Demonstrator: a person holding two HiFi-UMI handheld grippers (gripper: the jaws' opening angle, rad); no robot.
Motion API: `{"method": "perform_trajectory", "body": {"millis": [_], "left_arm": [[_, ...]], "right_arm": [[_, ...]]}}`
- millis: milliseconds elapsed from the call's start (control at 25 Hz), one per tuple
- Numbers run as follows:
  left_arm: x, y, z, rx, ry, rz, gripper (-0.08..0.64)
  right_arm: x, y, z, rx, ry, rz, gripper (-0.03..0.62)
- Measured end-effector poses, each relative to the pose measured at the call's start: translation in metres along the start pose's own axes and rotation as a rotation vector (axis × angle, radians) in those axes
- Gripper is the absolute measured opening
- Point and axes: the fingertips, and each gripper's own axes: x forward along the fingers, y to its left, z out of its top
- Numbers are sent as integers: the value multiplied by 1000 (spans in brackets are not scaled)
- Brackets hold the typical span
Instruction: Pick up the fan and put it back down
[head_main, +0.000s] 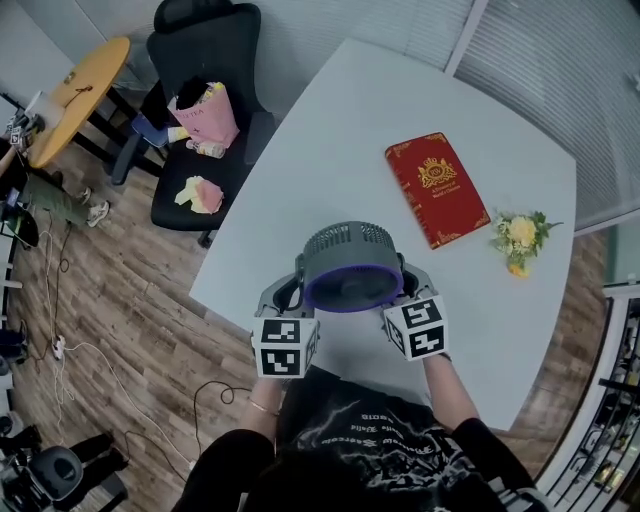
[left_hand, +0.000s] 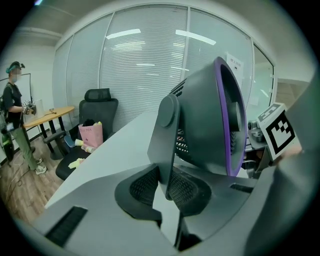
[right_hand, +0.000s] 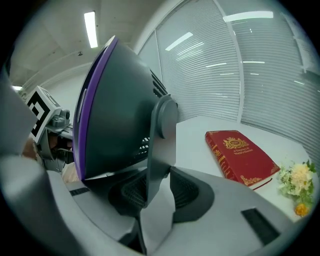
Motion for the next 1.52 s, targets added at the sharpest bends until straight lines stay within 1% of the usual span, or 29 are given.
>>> {"method": "perform_trajectory", "body": {"millis": [160,400,560,680,800,920,1040,1240,1400,1520], "left_arm": [[18,17,3,17,17,-28,44],[48,40,3,17,42,-66,44],[64,54,5,72,68,-69,52],[77,61,8,65,79,-88,52],[92,74,8,76,95,-67,51],[105,86,13,61,101,-41,46],[119,89,9,55,111,-61,46],[139,94,7,110,93,-60,46],[146,92,4,109,94,-73,48],[147,91,3,131,82,-74,50]], "right_arm": [[23,-2,4,17,9,-13,110],[54,-7,6,44,29,-41,110],[73,-10,10,52,43,-55,109],[85,-14,12,69,47,-71,109],[99,-17,13,89,53,-94,107],[114,-19,15,97,59,-107,106],[127,-25,10,101,76,-111,107],[140,-34,7,84,59,-134,112],[143,-40,9,83,49,-131,110],[142,-41,8,51,44,-131,117]]}}
